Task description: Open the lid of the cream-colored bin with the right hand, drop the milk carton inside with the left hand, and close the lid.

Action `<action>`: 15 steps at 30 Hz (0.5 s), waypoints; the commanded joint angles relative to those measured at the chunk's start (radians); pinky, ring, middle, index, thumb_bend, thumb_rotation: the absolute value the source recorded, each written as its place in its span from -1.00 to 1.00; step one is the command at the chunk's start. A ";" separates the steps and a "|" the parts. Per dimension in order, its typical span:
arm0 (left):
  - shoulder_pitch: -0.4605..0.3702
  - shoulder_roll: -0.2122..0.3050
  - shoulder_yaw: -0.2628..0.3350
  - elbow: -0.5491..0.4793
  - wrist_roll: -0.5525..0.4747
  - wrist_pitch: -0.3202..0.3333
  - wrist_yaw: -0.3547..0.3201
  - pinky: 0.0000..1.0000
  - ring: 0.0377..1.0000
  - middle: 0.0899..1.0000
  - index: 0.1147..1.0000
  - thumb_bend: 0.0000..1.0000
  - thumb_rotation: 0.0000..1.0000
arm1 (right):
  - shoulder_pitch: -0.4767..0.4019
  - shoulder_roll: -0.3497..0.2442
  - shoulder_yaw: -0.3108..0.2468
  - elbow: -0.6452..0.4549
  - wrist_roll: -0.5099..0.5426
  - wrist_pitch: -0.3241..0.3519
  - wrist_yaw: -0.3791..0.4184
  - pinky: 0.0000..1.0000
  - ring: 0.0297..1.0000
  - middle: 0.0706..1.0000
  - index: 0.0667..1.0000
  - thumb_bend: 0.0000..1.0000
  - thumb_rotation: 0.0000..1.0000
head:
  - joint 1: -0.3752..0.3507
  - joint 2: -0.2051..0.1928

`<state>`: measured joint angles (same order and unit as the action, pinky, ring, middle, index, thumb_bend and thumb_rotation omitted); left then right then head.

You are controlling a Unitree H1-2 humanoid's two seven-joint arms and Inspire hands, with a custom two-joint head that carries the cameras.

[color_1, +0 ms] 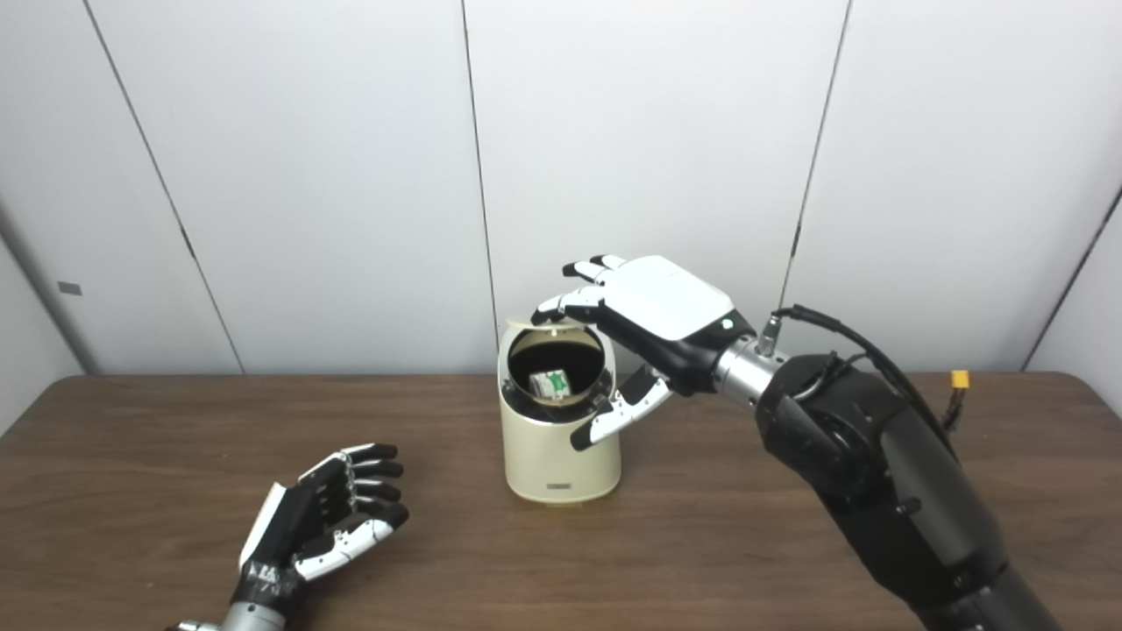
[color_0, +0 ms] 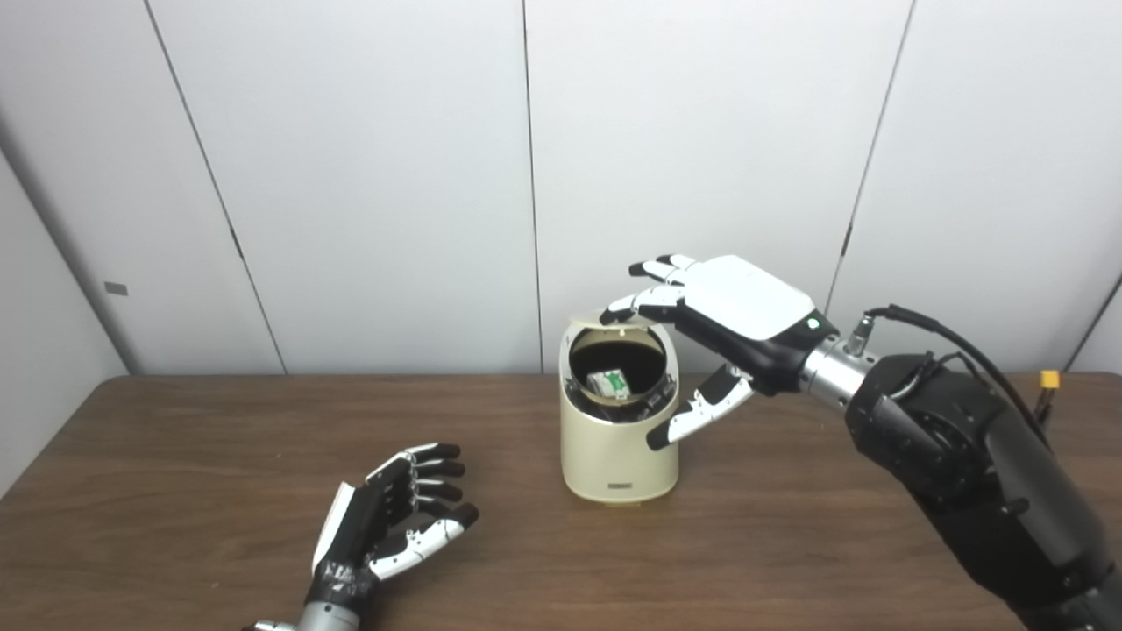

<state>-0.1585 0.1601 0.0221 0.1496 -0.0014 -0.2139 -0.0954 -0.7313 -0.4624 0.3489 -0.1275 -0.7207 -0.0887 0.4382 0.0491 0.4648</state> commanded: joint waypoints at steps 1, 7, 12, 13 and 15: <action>-0.002 -0.002 0.001 0.001 0.005 -0.012 0.008 0.08 0.20 0.33 0.44 0.45 -0.49 | -0.034 -0.007 -0.020 -0.033 -0.005 -0.011 -0.005 0.97 0.90 0.55 0.57 0.51 -0.04 | 0.001 0.002; 0.000 0.000 0.003 -0.005 0.003 -0.003 0.007 0.09 0.20 0.33 0.45 0.46 -0.49 | -0.027 0.002 -0.021 -0.045 -0.018 0.006 0.017 0.98 0.91 0.54 0.57 0.53 -0.02 | 0.000 0.010; 0.002 0.001 0.002 -0.010 0.007 -0.002 0.008 0.08 0.19 0.32 0.44 0.46 -0.48 | -0.018 0.004 -0.022 -0.043 -0.013 0.002 0.028 1.00 0.92 0.55 0.58 0.50 -0.01 | 0.000 0.019; 0.003 0.000 0.002 -0.011 0.004 0.000 0.006 0.08 0.19 0.32 0.44 0.46 -0.48 | -0.016 0.004 -0.021 -0.041 -0.013 0.000 0.030 1.00 0.92 0.55 0.58 0.50 0.01 | 0.000 0.019; 0.005 -0.001 0.002 -0.017 0.002 0.009 0.005 0.07 0.19 0.33 0.44 0.46 -0.48 | -0.011 0.004 -0.021 -0.040 -0.009 -0.004 0.033 1.00 0.91 0.55 0.58 0.48 0.02 | 0.001 0.025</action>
<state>-0.1581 0.1601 0.0228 0.1477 -0.0004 -0.2045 -0.0955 -0.7131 -0.4557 0.3481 -0.1416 -0.7324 -0.0868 0.4786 0.0491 0.4893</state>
